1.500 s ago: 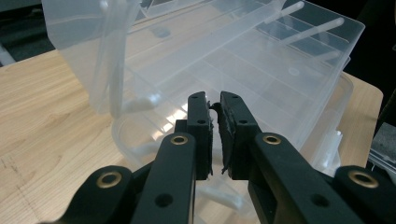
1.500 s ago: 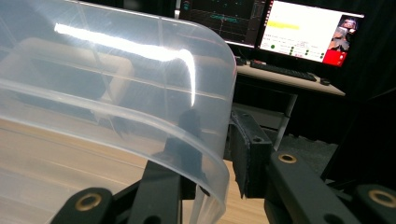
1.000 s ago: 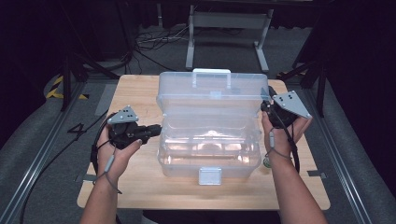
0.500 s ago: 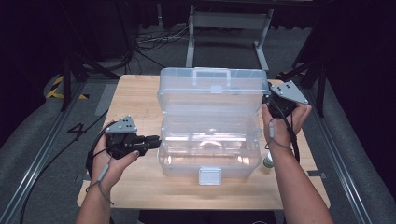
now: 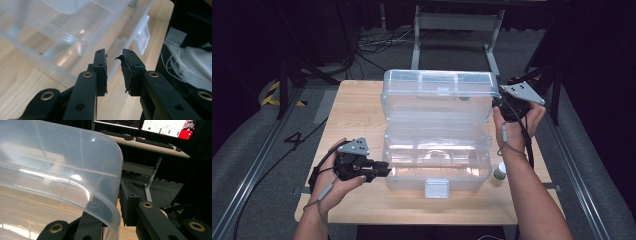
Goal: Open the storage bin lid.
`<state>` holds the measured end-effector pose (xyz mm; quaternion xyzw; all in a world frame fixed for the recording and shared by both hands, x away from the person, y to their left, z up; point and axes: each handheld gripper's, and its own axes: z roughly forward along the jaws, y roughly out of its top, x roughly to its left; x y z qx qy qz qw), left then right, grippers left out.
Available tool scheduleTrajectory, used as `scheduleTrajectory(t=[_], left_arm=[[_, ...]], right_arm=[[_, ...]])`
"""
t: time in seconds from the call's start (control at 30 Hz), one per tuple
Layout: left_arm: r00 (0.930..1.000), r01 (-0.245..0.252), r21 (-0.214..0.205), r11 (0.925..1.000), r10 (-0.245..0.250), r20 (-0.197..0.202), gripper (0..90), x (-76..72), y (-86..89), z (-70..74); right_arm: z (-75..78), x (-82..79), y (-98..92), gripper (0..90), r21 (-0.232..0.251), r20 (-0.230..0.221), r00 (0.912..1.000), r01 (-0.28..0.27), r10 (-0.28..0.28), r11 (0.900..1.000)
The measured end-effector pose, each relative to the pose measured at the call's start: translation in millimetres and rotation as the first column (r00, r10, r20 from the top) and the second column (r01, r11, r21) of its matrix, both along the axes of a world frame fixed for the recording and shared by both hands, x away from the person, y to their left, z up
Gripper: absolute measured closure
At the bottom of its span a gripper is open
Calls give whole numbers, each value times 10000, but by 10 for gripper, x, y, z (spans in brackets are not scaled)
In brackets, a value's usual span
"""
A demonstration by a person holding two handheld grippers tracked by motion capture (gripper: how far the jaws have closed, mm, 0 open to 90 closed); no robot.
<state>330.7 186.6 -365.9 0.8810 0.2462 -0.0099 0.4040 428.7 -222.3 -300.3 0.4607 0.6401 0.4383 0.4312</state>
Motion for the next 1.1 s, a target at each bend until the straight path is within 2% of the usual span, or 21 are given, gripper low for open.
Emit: scheduleTrajectory(t=[0.13, 0.23, 0.43, 0.57, 0.63, 0.67, 0.7, 0.73, 0.87, 1.1], left_arm=[[9994, 263, 165, 9995, -260, -229, 728, 36, -98, -90], [9978, 382, 221, 9990, -370, -545, 710, 61, -145, -154], [9971, 511, 254, 9984, -496, -573, 709, 94, -221, -243], [9965, 623, 321, 9975, -604, -580, 710, 116, -262, -277], [9956, 753, 490, 9960, -724, -592, 702, 128, -301, -298], [9946, 899, 727, 9933, -857, -586, 704, 140, -336, -322], [9946, 899, 727, 9933, -857, -586, 712, 140, -336, -322], [9936, 995, 940, 9906, -938, -633, 712, 147, -361, -344], [9908, 1306, 1293, 9830, -1248, -519, 745, 165, -413, -377], [9877, 1543, 1341, 9789, -1491, -478, 756, 188, -429, -404]], right_arm=[[15, 27, -1, 811, 24, -130, 9999, 0, 0, 10000], [17, 46, -5, 811, 99, -173, 9998, -23, 25, 9999], [21, 92, -30, 807, 292, -297, 9994, -175, 183, 9994], [29, 104, -28, 807, 253, -358, 9992, -176, 185, 9995], [35, 119, -27, 806, 235, -414, 9989, -191, 201, 9995], [35, 123, -28, 805, 263, -426, 9989, -206, 217, 9994], [35, 123, -28, 805, 263, -426, 9989, -206, 217, 9994], [35, 130, -34, 804, 284, -429, 9988, -239, 251, 9993], [32, 158, -58, 799, 400, -459, 9981, -398, 417, 9984], [41, 172, -59, 797, 419, -546, 9975, -427, 449, 9982]])
